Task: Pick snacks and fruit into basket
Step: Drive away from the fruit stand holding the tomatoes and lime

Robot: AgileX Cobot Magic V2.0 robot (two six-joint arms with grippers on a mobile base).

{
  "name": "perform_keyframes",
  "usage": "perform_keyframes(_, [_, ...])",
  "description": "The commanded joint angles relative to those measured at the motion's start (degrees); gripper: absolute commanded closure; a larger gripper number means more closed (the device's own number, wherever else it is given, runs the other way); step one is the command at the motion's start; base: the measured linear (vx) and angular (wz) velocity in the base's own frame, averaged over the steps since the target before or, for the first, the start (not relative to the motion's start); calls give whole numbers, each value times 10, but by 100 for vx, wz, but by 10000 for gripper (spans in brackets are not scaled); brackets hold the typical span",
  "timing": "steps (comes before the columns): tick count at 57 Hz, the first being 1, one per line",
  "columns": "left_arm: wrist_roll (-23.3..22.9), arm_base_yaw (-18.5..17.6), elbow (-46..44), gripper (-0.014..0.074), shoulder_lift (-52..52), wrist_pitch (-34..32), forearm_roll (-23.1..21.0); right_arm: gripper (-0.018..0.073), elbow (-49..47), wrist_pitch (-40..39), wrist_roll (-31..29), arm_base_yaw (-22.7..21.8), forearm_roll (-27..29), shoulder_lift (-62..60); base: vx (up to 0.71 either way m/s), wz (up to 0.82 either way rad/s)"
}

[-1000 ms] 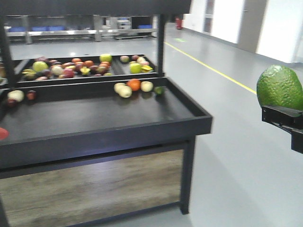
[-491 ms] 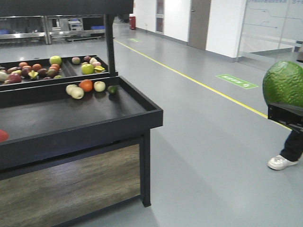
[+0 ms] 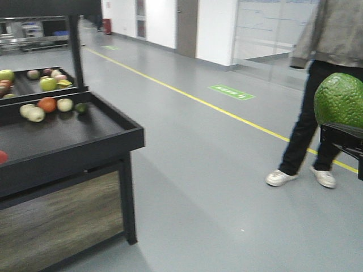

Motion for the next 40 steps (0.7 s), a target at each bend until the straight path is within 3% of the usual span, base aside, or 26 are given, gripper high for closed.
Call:
perform_keyframes(1, [-5,-3,-15,603,-4,-49,-3,566,-17,-50,-3,-1,5,-2,-13,-49])
perform_keyframes(40, [-5,-3,-15,603,-5,-50,-3,566,-17,-50,-3,-1,5,-2,-13,-52])
